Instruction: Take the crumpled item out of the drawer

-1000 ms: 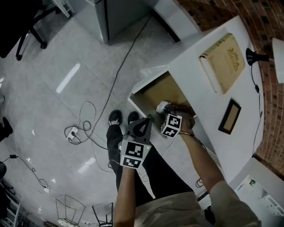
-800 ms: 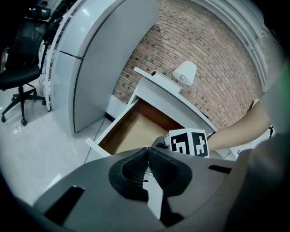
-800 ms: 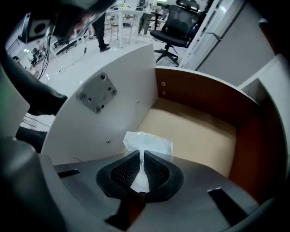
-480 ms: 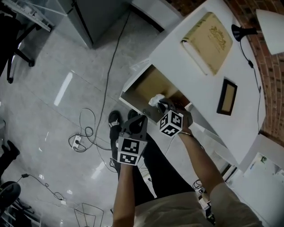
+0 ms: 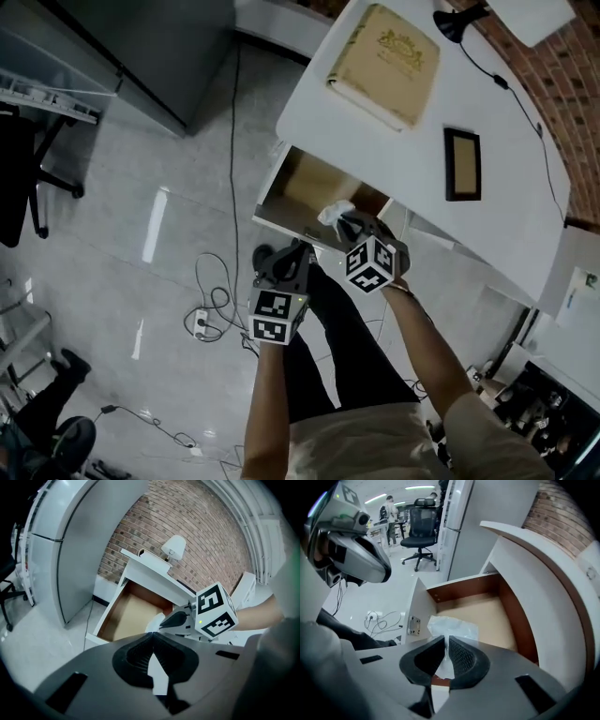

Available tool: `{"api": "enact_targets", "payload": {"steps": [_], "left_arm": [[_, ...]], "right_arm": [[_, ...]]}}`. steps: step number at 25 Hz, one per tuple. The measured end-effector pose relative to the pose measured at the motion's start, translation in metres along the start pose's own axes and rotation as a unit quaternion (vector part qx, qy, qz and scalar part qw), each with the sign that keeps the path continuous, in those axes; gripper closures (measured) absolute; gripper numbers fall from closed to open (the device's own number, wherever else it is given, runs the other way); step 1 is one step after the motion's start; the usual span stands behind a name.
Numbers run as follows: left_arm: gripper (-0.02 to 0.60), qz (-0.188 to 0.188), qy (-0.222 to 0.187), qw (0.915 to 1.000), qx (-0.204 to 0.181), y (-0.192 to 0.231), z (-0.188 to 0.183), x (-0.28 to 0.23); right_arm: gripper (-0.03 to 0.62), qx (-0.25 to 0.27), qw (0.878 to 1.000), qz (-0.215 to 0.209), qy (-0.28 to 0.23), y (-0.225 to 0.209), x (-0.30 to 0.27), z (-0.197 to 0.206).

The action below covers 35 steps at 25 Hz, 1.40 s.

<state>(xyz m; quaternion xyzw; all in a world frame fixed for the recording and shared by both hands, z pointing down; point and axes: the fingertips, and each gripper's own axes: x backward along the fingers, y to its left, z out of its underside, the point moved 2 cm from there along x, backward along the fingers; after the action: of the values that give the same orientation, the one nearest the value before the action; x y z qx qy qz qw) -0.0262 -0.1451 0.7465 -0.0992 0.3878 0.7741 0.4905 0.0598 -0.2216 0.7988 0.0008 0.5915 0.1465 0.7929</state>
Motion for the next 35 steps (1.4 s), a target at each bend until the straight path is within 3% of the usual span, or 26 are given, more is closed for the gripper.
{"api": "enact_targets", "payload": {"steps": [10, 13, 17, 21, 26, 35], "left_arm": [[0.565, 0.009, 0.030, 0.9991, -0.027, -0.036, -0.013, 0.045], [0.565, 0.012, 0.032, 0.9985, -0.043, -0.049, -0.023, 0.054], [0.565, 0.011, 0.047, 0.9971, -0.059, -0.068, -0.030, 0.075], [0.565, 0.020, 0.051, 0.9958, -0.074, -0.093, -0.033, 0.086], [0.565, 0.050, 0.047, 0.9871, -0.145, -0.116, -0.062, 0.086], [0.565, 0.045, 0.034, 0.9864, -0.154, -0.140, -0.097, 0.114]], "right_arm": [[0.542, -0.151, 0.987, 0.046, -0.038, 0.003, 0.090, 0.019], [0.542, -0.207, 0.975, 0.052, -0.058, 0.009, 0.116, 0.024], [0.542, -0.292, 0.950, 0.051, -0.098, 0.020, 0.150, 0.027], [0.542, -0.332, 0.933, 0.067, -0.123, 0.022, 0.185, 0.034], [0.542, -0.376, 0.908, 0.092, -0.158, 0.022, 0.214, 0.031], [0.542, -0.411, 0.880, 0.094, -0.219, 0.033, 0.267, 0.004]]}}
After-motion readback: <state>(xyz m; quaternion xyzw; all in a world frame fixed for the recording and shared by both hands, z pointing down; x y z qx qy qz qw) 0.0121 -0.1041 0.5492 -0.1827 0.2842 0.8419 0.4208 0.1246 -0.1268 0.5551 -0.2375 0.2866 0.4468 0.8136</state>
